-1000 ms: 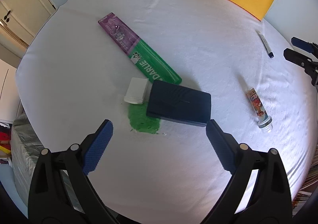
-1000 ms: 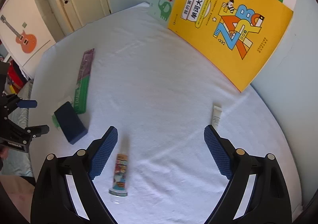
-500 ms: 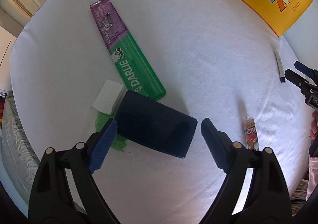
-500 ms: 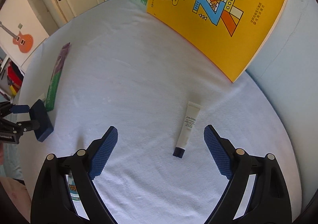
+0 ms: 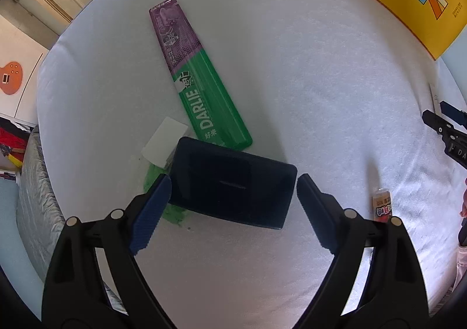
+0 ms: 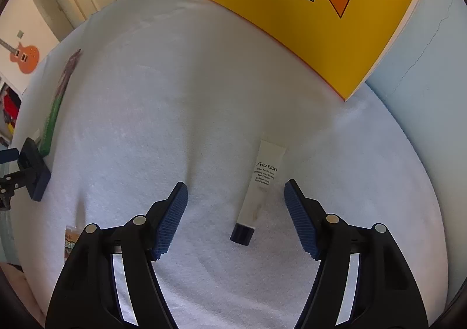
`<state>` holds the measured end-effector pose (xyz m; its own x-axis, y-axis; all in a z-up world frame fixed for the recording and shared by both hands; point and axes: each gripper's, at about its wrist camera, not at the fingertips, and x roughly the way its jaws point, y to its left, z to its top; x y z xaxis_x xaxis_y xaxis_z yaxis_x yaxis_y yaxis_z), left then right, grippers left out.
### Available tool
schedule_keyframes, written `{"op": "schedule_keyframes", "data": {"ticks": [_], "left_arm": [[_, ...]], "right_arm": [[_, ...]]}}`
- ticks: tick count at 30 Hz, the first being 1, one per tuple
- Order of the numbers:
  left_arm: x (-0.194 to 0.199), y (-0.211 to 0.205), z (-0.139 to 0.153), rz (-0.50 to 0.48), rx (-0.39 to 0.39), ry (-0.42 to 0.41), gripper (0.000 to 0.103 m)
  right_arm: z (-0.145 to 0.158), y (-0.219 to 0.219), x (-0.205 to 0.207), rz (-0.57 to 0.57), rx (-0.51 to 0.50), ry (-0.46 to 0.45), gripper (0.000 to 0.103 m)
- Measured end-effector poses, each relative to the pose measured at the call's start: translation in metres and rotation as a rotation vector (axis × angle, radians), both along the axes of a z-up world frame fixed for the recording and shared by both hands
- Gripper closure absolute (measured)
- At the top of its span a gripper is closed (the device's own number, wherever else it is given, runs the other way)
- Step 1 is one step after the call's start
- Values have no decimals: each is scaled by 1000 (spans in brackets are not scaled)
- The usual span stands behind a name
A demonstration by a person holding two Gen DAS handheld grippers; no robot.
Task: Collect trash
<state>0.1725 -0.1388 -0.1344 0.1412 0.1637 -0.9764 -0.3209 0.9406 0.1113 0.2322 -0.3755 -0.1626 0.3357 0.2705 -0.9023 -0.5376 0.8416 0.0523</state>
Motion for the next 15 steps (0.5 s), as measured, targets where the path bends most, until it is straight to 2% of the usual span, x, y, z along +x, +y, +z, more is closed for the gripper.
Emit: {"op": "schedule_keyframes", "data": {"ticks": [3, 7, 12, 15], "left_arm": [[2, -7, -5, -30, 43, 8, 17], [11, -4, -7, -31, 32, 2, 16], [14, -14, -9, -101, 83, 13, 20], [11, -20, -7, -120, 78, 9, 23]], "right_arm": [[-1, 0, 2, -5, -1, 1, 33], [-2, 5, 2, 13, -28, -2, 33], [-2, 5, 2, 12, -29, 1, 33], [-2, 7, 0, 11, -31, -2, 36]]}}
